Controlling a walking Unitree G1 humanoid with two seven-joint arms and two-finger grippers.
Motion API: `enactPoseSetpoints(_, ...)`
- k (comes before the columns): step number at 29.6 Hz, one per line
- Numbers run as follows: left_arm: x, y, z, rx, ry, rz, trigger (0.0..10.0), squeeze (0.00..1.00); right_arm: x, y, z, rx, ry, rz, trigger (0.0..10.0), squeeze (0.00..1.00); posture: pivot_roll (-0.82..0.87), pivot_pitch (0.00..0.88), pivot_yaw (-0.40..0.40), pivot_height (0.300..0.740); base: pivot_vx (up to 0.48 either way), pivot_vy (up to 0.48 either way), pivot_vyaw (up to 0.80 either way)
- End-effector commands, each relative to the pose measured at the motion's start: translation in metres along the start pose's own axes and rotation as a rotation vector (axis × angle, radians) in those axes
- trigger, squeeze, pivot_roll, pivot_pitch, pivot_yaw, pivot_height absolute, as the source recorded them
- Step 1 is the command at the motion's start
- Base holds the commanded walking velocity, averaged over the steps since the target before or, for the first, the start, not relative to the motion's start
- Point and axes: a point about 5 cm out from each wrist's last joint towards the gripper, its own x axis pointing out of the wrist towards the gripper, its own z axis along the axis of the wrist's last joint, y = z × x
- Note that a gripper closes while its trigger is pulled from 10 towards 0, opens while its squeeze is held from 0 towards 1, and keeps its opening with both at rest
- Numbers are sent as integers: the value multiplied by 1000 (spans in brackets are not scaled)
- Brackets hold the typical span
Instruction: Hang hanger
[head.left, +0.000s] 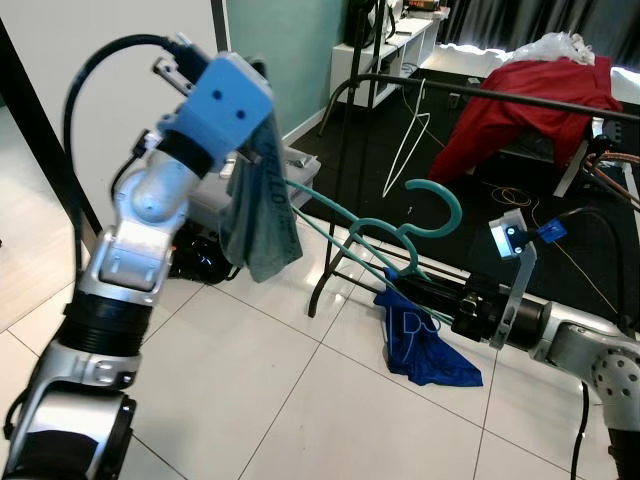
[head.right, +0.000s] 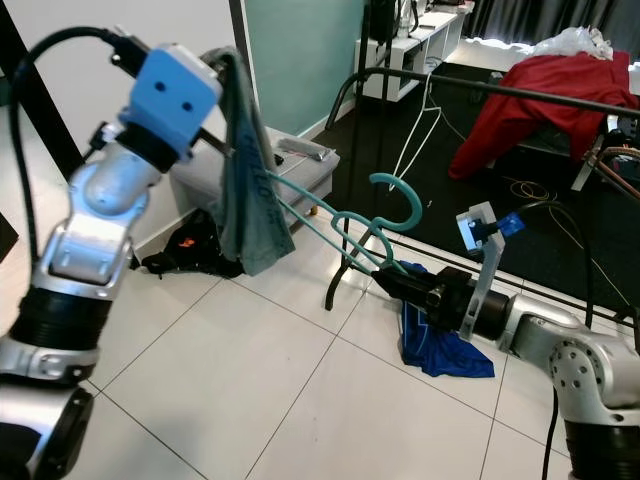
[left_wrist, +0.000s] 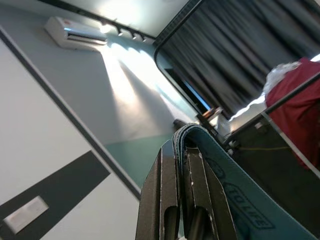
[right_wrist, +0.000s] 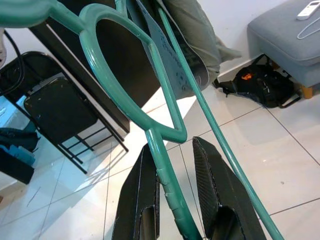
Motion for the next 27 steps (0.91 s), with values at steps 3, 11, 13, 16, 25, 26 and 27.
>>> enactPoseSetpoints(3, -2, -19, 7, -60, -13, -43, 10000, 0, 4, -3, 3, -13, -18, -22, 10000, 0, -110, 21, -7, 740, 0, 0, 0)
enactPoseSetpoints(11, -5, -37, 16, -105, -20, -77, 10000, 0, 8, -6, 3, -14, -31, -48, 10000, 0, -104, 21, -5, 740, 0, 0, 0)
enactPoseSetpoints(13, -5, -37, 16, -107, -20, -78, 10000, 0, 9, -7, 3, -15, -36, -58, 10000, 0, -104, 21, -5, 740, 0, 0, 0)
enactPoseSetpoints(16, -5, -38, 17, -109, -20, -83, 10000, 0, 10, -14, 7, -18, -66, -112, 10000, 0, -104, 21, -4, 740, 0, 0, 0)
enactPoseSetpoints(25, -17, -31, 2, -39, 55, -76, 10000, 0, 16, -23, 22, 14, -202, -201, 10000, 0, -101, 23, -10, 740, 0, 0, 0)
enactPoseSetpoints(26, -17, -31, 2, -39, 55, -76, 10000, 0, 16, -23, 22, 14, -202, -201, 10000, 0, -101, 23, -10, 740, 0, 0, 0)
enactPoseSetpoints(27, -19, -27, 0, -31, 69, -67, 10000, 0, 21, -24, 22, 28, -220, -206, 10000, 0, -97, 21, -14, 740, 0, 0, 0)
